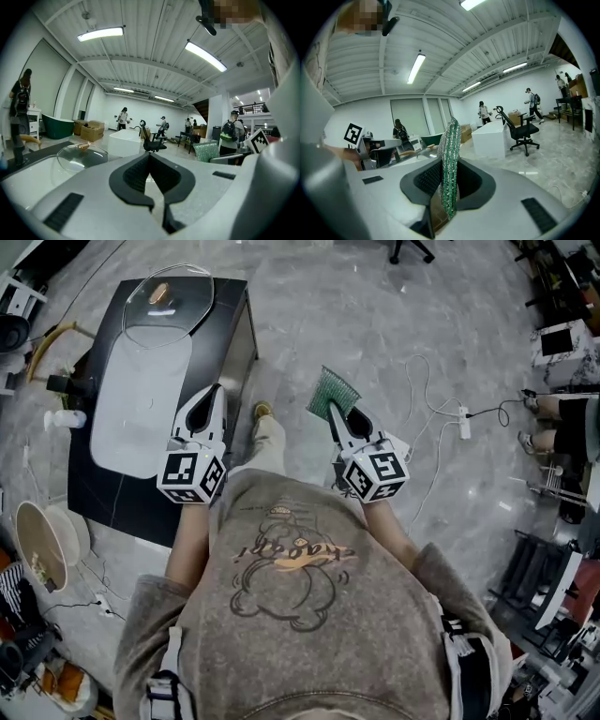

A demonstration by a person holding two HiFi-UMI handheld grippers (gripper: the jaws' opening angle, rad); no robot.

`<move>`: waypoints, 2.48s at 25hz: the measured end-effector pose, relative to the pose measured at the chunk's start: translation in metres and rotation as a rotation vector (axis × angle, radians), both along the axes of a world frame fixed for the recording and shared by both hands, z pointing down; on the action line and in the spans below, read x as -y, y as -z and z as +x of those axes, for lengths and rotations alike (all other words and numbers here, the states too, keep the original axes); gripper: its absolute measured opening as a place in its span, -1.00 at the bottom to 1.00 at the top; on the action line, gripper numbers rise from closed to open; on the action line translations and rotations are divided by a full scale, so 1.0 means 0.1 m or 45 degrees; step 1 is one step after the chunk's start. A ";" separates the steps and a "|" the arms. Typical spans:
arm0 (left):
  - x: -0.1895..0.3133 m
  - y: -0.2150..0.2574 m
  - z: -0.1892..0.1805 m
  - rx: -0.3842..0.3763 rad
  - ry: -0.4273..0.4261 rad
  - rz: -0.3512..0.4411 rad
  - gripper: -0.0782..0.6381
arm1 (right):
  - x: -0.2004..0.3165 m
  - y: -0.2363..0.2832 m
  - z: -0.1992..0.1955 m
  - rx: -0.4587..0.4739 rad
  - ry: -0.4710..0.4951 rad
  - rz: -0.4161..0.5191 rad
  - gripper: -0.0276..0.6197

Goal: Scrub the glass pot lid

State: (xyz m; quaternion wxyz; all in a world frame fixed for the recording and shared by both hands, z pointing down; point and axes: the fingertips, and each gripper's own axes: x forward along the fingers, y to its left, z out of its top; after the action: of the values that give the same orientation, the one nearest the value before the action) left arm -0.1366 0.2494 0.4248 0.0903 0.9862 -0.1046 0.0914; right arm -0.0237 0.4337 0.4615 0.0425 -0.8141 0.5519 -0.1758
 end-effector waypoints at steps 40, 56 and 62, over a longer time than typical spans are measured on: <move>2.82 0.15 1.06 0.065 0.742 -0.049 -0.76 | 3.93 0.22 1.56 0.026 0.904 -0.074 -0.65; 3.27 -0.24 0.93 0.130 0.782 -0.124 -0.20 | 4.80 -0.01 1.30 -0.003 1.260 -0.143 -0.65; 3.60 -0.60 1.06 0.298 0.593 -0.135 -0.04 | 4.98 -0.12 1.35 -0.011 1.231 -0.181 -0.65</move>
State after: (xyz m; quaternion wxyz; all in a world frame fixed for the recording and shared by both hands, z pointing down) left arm -0.0301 -0.1106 0.4849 0.1479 0.9121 -0.3334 0.1870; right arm 0.1118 -0.0639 0.4731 -0.1019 -0.4662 0.8535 -0.2094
